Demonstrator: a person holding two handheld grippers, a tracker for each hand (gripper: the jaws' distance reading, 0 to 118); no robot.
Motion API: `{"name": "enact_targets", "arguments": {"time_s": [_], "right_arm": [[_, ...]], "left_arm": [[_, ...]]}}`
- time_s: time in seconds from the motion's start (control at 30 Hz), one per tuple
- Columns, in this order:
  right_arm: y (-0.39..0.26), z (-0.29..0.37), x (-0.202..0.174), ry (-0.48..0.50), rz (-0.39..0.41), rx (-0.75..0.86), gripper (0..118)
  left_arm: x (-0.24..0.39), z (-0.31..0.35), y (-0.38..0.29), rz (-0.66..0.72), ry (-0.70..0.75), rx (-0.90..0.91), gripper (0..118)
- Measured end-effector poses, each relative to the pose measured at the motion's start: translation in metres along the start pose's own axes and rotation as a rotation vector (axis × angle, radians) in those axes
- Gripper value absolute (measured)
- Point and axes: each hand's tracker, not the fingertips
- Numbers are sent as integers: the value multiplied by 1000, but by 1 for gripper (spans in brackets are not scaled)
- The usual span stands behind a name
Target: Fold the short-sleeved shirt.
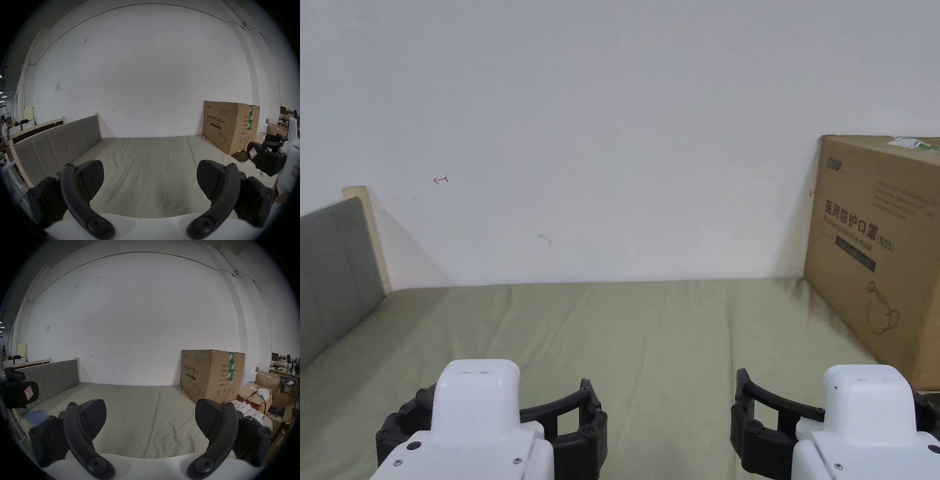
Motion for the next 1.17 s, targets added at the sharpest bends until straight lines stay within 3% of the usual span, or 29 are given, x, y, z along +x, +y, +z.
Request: {"name": "enact_targets", "arguments": {"time_s": [0.7, 1.17], "right_arm": [[-7, -8, 5, -3, -2, -43, 111], [-10, -13, 3, 0, 0, -50, 111]], "left_arm": [[5, -11, -4, 47, 9, -107, 116], [7, -13, -9, 32, -15, -66, 115]]}}
